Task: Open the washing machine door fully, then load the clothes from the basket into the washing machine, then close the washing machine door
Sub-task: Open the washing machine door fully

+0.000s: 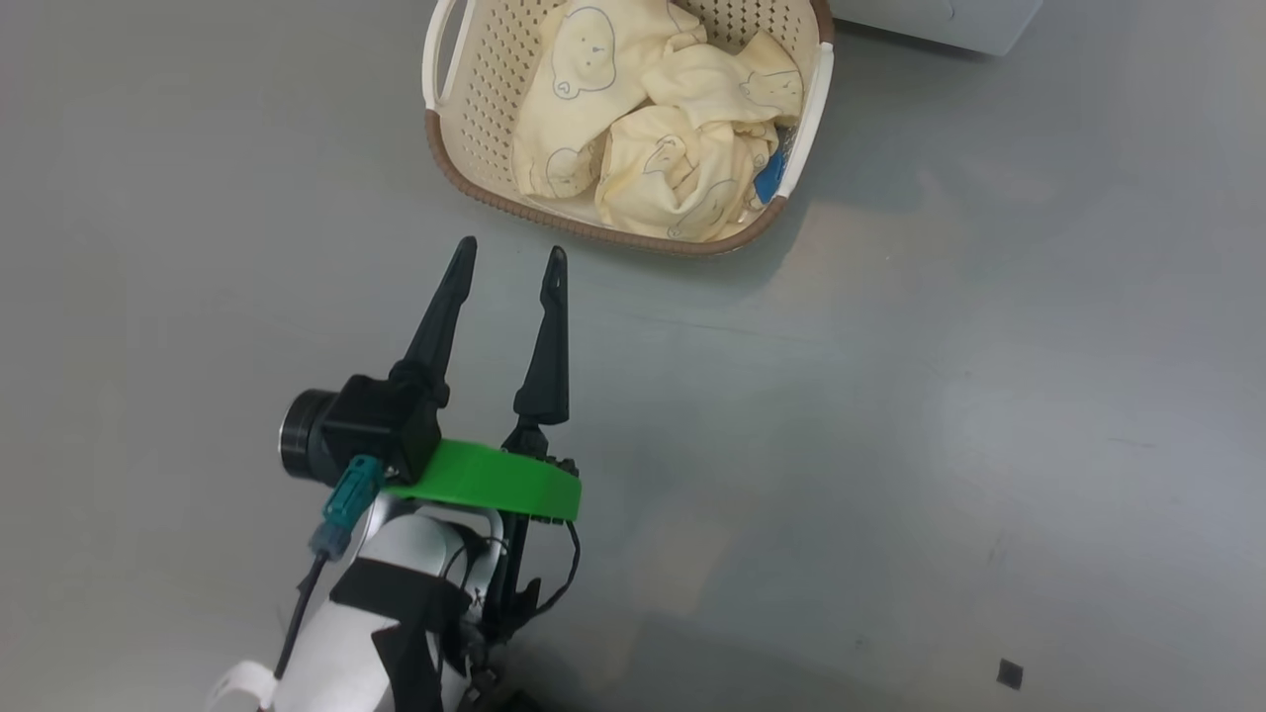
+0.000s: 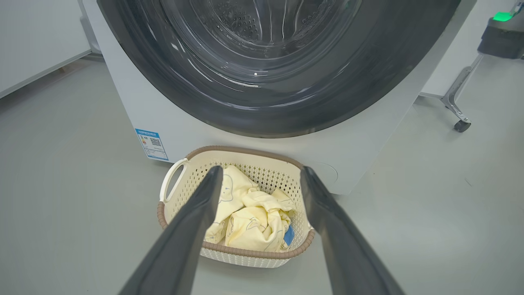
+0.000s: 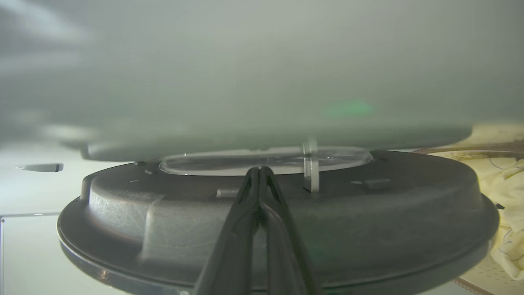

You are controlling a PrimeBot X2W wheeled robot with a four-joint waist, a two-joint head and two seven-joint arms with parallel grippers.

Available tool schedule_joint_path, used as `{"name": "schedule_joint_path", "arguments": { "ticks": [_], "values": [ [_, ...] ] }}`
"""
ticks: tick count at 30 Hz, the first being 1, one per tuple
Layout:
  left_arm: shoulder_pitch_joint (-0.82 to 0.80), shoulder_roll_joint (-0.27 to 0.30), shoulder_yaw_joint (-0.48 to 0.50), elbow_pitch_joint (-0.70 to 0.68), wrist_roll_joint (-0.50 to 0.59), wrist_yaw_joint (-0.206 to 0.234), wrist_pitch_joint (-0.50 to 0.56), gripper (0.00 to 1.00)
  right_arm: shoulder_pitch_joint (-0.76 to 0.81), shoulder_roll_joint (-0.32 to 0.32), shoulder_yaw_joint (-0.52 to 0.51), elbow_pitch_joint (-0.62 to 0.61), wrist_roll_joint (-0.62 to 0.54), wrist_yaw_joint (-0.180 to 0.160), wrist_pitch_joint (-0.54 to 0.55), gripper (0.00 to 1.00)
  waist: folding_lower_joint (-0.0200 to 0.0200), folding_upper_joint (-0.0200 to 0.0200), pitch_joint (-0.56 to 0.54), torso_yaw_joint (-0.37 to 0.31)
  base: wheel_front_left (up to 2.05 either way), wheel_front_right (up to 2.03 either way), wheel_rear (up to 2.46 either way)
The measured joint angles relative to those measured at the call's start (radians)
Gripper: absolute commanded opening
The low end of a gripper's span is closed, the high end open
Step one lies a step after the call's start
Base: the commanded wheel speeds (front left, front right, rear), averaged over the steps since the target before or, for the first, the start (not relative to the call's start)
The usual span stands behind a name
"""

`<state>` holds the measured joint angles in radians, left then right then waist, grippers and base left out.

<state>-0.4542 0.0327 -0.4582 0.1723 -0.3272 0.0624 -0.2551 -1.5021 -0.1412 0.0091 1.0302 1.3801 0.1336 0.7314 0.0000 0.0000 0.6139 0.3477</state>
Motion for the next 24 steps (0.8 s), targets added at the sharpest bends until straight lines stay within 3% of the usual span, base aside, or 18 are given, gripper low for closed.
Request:
{"name": "schedule_joint_path", "arguments": {
  "ticks": [24],
  "values": [
    [0.000, 0.000, -0.026, -0.001, 0.000, 0.009, 0.000, 1.00, 0.035, 0.018, 0.036, 0.034, -0.011, 0.000, 0.072, 0.00, -0.0001, 0.0000, -0.047, -0.017, 0.00, 0.00, 0.00]
  ]
}}
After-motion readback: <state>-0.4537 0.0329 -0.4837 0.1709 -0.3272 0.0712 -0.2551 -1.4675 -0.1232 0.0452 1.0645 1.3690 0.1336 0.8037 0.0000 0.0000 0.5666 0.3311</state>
